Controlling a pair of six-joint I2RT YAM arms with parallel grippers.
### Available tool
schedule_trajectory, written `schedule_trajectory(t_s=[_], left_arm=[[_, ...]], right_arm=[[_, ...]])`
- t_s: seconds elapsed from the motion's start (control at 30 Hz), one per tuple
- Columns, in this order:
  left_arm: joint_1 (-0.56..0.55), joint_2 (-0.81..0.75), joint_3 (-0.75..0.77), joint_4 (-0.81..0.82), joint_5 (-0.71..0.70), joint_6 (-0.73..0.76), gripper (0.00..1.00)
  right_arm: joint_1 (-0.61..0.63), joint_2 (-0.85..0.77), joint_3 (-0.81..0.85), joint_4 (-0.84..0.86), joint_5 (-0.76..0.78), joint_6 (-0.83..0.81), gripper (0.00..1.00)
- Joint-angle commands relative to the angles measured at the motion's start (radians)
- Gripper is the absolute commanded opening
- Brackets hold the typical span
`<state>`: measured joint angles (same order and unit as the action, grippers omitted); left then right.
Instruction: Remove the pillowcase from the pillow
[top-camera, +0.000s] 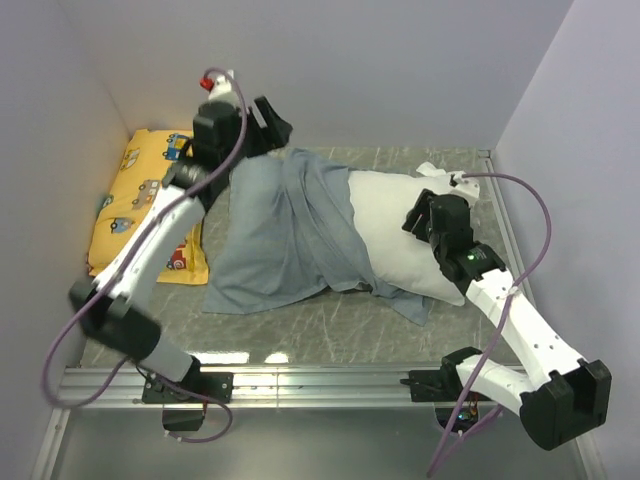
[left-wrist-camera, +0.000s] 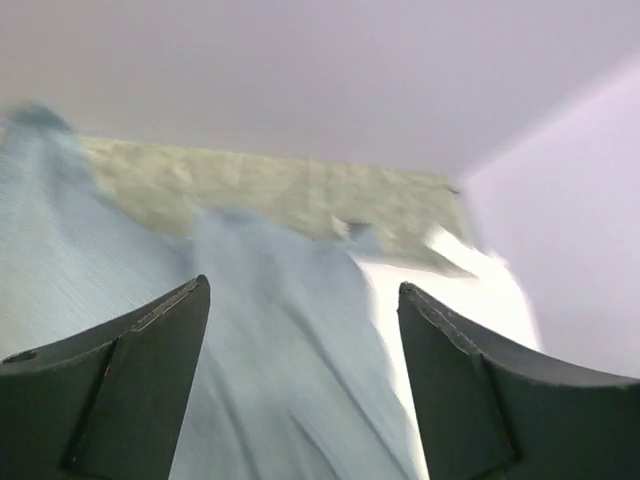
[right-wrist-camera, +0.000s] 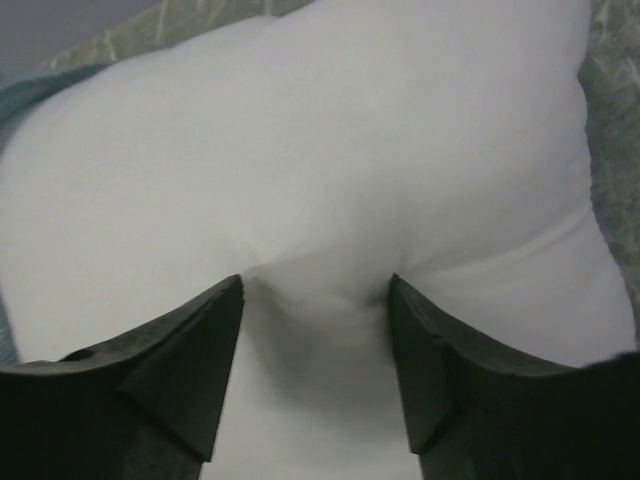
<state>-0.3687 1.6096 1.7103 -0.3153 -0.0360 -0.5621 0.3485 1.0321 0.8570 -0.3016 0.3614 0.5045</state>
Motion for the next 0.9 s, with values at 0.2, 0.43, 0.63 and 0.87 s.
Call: schedule_trajectory(t_s=[0.2, 0.43, 0.63, 0.87], left_arm=[[-0.398, -0.446, -0.772, 0.222, -0.240, -0.192, 0.86], [-0.523, -0.398, -0.940, 0.303, -0.314, -0.225, 0.91], [-0.524, -0.312, -0.968, 0.427, -0.277, -0.203, 0.98], [-0.524, -0.142, -0.894, 0.340, -0.386, -0.210, 0.23]], right_arm=[[0.007, -0.128, 0.136, -0.131, -0.113, -0.058, 0.76], [0.154, -0.211, -0.025, -0.145, -0.085, 0.003, 0.77], [0.254, -0.219, -0.153, -0.117, 0.008, 0.061, 0.77], [0.259, -0.143, -0.214, -0.010, 0.050, 0.066, 0.77]])
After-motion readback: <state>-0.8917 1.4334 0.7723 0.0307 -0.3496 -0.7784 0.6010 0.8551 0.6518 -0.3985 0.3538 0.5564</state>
